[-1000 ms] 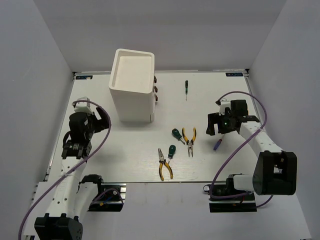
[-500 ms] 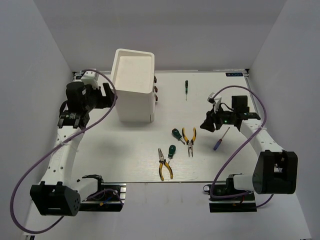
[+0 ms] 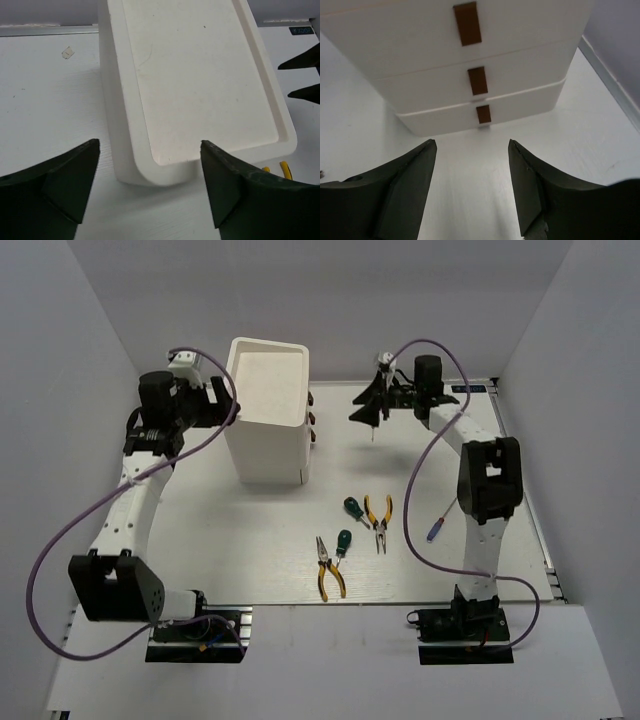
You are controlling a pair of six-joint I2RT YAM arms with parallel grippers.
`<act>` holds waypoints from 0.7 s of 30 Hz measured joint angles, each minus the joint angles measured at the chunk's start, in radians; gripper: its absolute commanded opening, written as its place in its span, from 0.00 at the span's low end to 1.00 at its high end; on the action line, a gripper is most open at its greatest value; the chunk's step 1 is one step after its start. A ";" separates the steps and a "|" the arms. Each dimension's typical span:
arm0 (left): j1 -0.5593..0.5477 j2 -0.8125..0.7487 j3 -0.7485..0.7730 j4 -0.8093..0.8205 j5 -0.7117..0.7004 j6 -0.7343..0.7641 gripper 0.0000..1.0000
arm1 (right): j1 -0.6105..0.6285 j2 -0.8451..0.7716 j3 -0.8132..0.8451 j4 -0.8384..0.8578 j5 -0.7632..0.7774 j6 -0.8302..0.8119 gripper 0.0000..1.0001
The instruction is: Sort the tools into containers
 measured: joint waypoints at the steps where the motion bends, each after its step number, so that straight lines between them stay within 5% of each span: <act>1: 0.000 0.026 0.018 0.008 0.001 -0.006 0.82 | 0.010 0.031 0.052 0.003 0.003 0.018 0.64; 3: 0.000 0.074 0.044 0.023 0.002 -0.011 0.73 | 0.029 0.078 0.144 0.011 0.010 0.047 0.62; 7: 0.000 0.151 0.063 0.045 0.006 -0.026 0.33 | 0.062 0.129 0.272 0.023 0.028 0.085 0.62; 9: 0.000 0.156 0.076 0.052 -0.034 -0.037 0.25 | 0.079 0.146 0.313 0.031 0.039 0.102 0.64; 21: 0.008 0.159 0.076 0.063 -0.032 0.010 0.22 | 0.153 0.211 0.348 0.071 0.057 0.133 0.59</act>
